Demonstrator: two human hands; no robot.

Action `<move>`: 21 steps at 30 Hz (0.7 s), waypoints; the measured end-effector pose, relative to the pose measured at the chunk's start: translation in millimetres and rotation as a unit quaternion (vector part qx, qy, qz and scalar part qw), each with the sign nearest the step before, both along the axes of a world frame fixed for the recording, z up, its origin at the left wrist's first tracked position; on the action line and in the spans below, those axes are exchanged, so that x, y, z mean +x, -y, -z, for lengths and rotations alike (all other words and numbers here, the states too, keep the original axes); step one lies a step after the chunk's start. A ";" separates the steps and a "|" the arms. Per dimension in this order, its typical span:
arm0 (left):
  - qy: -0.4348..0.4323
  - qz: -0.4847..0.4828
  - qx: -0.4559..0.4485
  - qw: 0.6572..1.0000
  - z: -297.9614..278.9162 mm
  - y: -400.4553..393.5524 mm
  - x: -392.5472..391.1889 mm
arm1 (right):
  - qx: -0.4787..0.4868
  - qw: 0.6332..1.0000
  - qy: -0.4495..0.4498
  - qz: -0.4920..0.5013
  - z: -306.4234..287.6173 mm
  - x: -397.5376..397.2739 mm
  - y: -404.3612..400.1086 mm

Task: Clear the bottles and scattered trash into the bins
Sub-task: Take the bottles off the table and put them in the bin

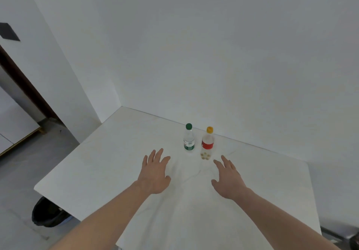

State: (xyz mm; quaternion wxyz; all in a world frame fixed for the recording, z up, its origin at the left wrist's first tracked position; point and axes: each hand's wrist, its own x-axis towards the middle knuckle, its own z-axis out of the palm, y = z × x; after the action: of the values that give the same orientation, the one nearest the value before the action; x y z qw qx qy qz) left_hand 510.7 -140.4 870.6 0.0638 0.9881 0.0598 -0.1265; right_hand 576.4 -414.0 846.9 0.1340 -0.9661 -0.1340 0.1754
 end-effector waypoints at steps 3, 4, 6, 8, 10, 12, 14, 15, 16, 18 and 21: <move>-0.003 0.008 0.004 1.000 -3.8 -1.8 32.1 | 0.007 1.000 0.012 0.010 -5.5 23.1 -3.0; -0.005 0.013 0.007 1.000 -5.9 -1.5 43.7 | 0.008 1.000 0.014 0.017 -7.0 30.3 -4.0; -0.002 0.026 0.012 1.000 -10.3 0.6 68.5 | 0.007 0.999 0.019 0.032 -10.5 44.3 -6.6; 0.002 0.038 0.009 0.999 -15.4 3.9 93.2 | 0.009 0.999 0.024 0.040 -14.5 58.0 -11.0; 0.001 0.048 0.000 0.999 -19.4 7.7 116.6 | 0.012 0.999 0.028 0.045 -18.3 71.4 -16.5; -0.005 0.058 -0.007 0.998 -21.2 11.3 136.9 | 0.011 0.998 0.030 0.046 -20.8 84.6 -23.3; -0.017 0.061 -0.003 0.998 -20.4 15.1 153.5 | 0.011 0.999 0.028 0.046 -23.4 97.1 -31.5; -0.024 0.060 -0.003 0.998 -19.4 16.7 160.5 | 0.013 0.999 0.026 0.044 -24.6 103.4 -36.1; -0.031 0.060 -0.004 0.998 -18.4 17.9 167.1 | 0.014 0.999 0.024 0.042 -25.5 109.6 -41.0; -0.042 0.063 -0.007 0.997 -17.0 19.7 179.1 | 0.019 0.999 0.017 0.042 -25.2 122.6 -50.7; -0.051 0.073 -0.020 0.996 -13.3 21.1 192.6 | 0.015 0.999 0.011 0.038 -19.7 139.5 -62.9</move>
State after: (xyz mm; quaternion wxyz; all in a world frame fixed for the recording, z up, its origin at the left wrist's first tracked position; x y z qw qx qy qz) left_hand 703.3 -161.5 884.0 0.0707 0.9806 -0.0115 -0.1823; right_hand 715.9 -351.1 866.6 0.1536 -0.9702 -0.1014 0.1576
